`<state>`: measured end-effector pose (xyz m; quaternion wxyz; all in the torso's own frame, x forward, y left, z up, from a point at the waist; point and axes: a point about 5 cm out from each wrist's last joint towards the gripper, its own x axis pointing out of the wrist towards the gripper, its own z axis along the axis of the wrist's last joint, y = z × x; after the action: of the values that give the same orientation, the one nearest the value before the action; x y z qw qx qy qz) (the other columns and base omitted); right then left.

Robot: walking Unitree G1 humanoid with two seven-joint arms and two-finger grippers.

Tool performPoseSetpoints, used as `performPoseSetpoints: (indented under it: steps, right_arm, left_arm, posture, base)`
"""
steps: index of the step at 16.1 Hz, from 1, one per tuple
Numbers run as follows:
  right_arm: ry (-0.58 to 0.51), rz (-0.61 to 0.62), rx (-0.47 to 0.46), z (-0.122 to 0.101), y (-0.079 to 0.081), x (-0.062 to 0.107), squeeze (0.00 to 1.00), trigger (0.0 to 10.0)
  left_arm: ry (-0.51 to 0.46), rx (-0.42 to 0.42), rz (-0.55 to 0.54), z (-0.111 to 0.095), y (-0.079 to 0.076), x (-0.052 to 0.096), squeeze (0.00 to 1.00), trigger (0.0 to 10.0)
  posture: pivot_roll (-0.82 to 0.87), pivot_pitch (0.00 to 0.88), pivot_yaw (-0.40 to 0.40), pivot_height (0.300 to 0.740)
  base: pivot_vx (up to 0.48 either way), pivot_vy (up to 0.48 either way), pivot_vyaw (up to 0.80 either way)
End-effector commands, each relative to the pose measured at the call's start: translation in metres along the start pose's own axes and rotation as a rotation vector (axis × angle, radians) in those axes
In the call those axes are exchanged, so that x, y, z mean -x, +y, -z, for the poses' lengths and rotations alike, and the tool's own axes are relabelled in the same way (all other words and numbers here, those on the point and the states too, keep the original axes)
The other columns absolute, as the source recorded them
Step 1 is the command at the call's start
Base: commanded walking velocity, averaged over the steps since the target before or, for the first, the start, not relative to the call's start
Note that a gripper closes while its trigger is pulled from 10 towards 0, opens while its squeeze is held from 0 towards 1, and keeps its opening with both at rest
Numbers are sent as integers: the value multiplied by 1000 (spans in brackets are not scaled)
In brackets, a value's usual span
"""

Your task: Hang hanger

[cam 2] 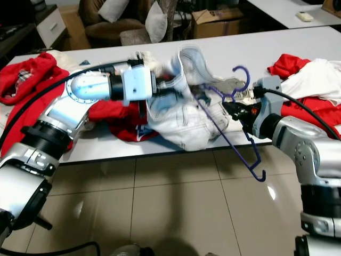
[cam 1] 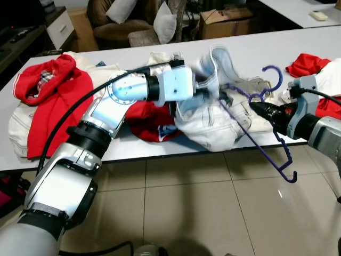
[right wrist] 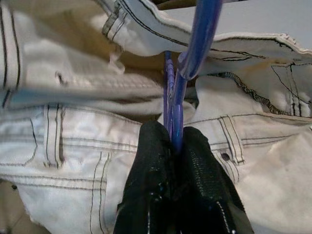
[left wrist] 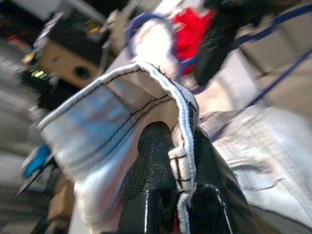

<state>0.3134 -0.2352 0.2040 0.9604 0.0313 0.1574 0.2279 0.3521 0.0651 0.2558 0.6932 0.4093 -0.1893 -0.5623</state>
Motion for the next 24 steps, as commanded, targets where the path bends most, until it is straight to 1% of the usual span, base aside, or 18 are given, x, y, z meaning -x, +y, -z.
performPoseSetpoints:
  steps: [1, 3, 5, 7, 9, 11, 12, 13, 14, 15, 16, 17, 18, 19, 21, 22, 23, 24]
  right_arm:
    - [-98, -57, -50, -14, 5, -7, 0, 10000]
    - [-259, -106, -203, -31, 8, -15, 0, 10000]
    - [-342, -133, -327, -35, 9, -20, 0, 10000]
    - [-470, -126, -481, -44, 5, -23, 0, 10000]
    - [-605, -100, -550, -61, -2, -23, 0, 10000]
    - [-779, -70, -588, -85, -10, -17, 0, 10000]
    - [-888, -75, -630, -102, -16, -9, 0, 10000]
    - [-931, -75, -645, -108, -19, -6, 0, 10000]
    - [-984, -67, -664, -113, -24, -3, 0, 10000]
    - [-995, -61, -676, -113, -25, -3, 0, 10000]
    - [-932, 48, -672, -92, -29, -16, 0, 10000]
    - [-885, 126, -693, -71, -30, -25, 0, 10000]
    - [-873, 160, -729, -59, -29, -30, 0, 10000]
    - [-866, 167, -747, -52, -26, -32, 0, 10000]
    - [-875, 113, -786, -48, -14, -34, 0, 10000]
    - [-905, 38, -834, -50, -7, -34, 0, 10000]
    - [-918, 18, -853, -51, -6, -33, 0, 10000]
    - [-935, 28, -896, -49, -8, -33, 0, 10000]
  left_arm:
    - [-47, -26, 75, -9, -4, -1, 0, 0]
    - [-29, -24, 144, -6, -14, -4, 0, 0]
    - [-1, -23, 158, -2, -17, -5, 0, 0]
    - [43, -36, 161, 5, -20, -3, 0, 0]
    - [101, -48, 107, 11, -13, 0, 0, 0]
    - [192, -62, -26, 18, 9, 9, 0, 0]
    - [252, -76, -183, 19, 35, 20, 0, 0]
    - [270, -88, -301, 16, 53, 28, 0, 0]
    - [269, -115, -521, 5, 85, 44, 0, 0]
    - [257, -125, -601, -1, 96, 49, 0, 0]
    - [144, -110, -752, -20, 115, 56, 0, 0]
    - [77, -74, -735, -24, 113, 49, 0, 0]
    - [44, -59, -628, -23, 100, 35, 0, 0]
    - [62, -64, -540, -18, 87, 24, 0, 0]
    - [68, -62, -418, -9, 60, 7, 0, 0]
    - [67, -54, -355, -5, 45, -1, 0, 0]
    - [62, -51, -334, -4, 40, -3, 0, 0]
    - [10, 12, -257, -7, 27, -9, 0, 0]
  posture:
    - [-128, 0, 92, 740]
    - [-122, 0, 89, 740]
    - [-121, 0, 91, 740]
    - [-122, 0, 98, 740]
    - [-125, 0, 102, 740]
    - [-121, 0, 100, 740]
    - [-115, 0, 99, 740]
    - [-110, 0, 97, 740]
    - [-106, 0, 97, 740]
    - [-106, 0, 97, 740]
    - [-100, 0, 100, 740]
    - [-97, 0, 101, 740]
    - [-95, 0, 102, 740]
    - [-95, 0, 103, 740]
    - [-97, 0, 106, 740]
    - [-99, 0, 108, 740]
    - [-100, 0, 108, 740]
    - [-100, 0, 107, 740]
  base:
    - [0, 0, 0]
    - [0, 0, 0]
    - [0, 0, 0]
    - [0, 0, 0]
    - [0, 0, 0]
    - [0, 0, 0]
    - [0, 0, 0]
    - [0, 0, 0]
    - [0, 0, 0]
    - [0, 0, 0]
    - [0, 0, 0]
    - [0, 0, 0]
    - [0, 0, 0]
    - [0, 0, 0]
    - [0, 0, 0]
    - [0, 0, 0]
    - [0, 0, 0]
    - [0, 0, 0]
